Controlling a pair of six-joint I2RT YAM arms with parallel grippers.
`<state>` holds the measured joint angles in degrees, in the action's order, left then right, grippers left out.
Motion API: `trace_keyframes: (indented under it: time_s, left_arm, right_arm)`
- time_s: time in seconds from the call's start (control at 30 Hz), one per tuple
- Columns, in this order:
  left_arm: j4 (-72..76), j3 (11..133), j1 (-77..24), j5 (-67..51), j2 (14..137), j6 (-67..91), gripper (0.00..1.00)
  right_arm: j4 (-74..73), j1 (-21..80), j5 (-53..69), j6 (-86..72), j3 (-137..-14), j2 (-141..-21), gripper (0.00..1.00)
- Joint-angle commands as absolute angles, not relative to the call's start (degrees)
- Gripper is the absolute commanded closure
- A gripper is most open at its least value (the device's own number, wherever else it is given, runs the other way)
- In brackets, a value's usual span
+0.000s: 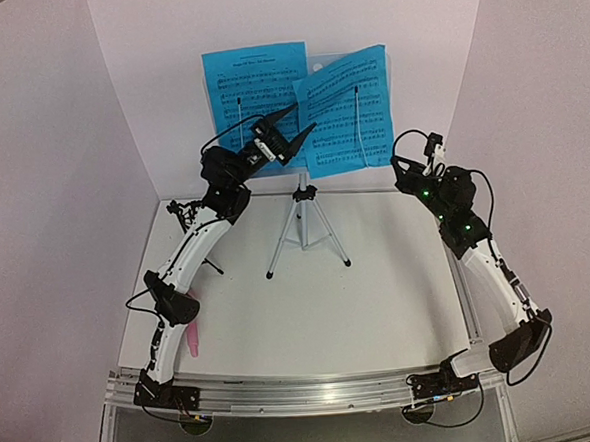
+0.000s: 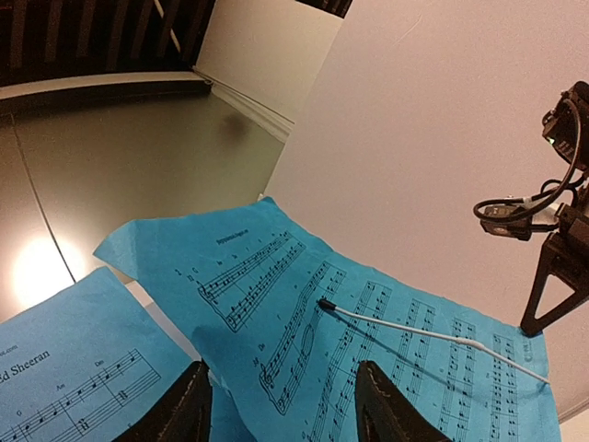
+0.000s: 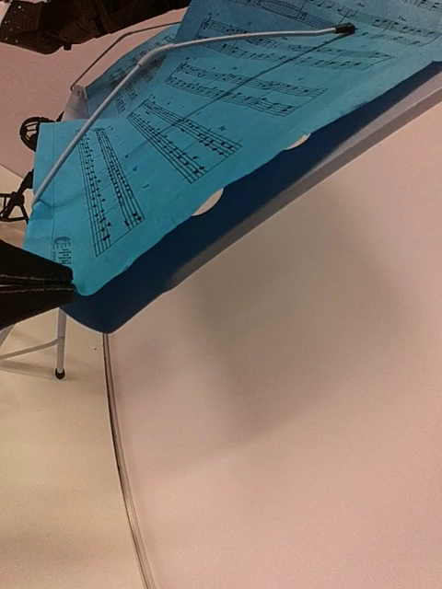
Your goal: Set up the instrument practice props
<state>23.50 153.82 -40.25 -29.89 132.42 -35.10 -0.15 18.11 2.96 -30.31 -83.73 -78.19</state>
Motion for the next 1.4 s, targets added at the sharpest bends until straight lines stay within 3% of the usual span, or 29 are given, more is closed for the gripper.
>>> trace_keyframes:
  time_s: [0.0, 0.23, 0.33, 0.63, 0.73, 0.83, 0.93, 1.07, 1.37]
  left_arm:
    - [17.24, 151.24, -40.62, -28.83, 123.76, -31.94, 0.38]
    - [5.66, 150.24, -40.61, -23.81, 118.43, -24.16, 0.23]
    - [-3.09, 149.88, -40.69, -23.84, 115.65, -18.81, 0.22]
    - [-16.57, 138.1, -42.97, -18.73, 105.7, -10.79, 0.23]
    - [-21.61, 137.58, -42.98, -18.98, 104.55, -5.62, 0.28]
    - [-23.12, 129.67, -42.95, -21.82, 101.67, 4.3, 0.36]
    - [-17.62, 114.97, -42.93, -25.15, 97.39, 14.09, 0.45]
    - [5.86, 94.61, -43.0, -23.91, 92.55, 22.28, 0.44]
    - [20.69, 95.32, -44.97, -22.68, 100.83, 28.25, 0.29]
  right_arm:
    - [3.85, 18.41, 1.55, -32.0, -82.05, -75.66, 1.0]
    - [5.56, 18.44, 1.78, -33.21, -81.74, -76.13, 1.0]
    - [6.46, 18.5, 1.82, -33.79, -81.49, -76.11, 1.0]
    - [7.21, 18.45, 1.41, -34.02, -81.06, -76.2, 1.0]
    - [7.59, 18.45, 1.32, -34.04, -80.97, -76.32, 1.0]
    - [8.16, 18.42, 1.4, -34.16, -81.01, -76.5, 1.0]
    - [8.93, 18.46, 1.57, -34.32, -81.02, -76.71, 1.0]
    - [9.3, 18.43, 1.62, -34.18, -81.11, -76.91, 1.0]
    - [10.44, 18.41, 1.4, -33.99, -80.63, -76.9, 1.0]
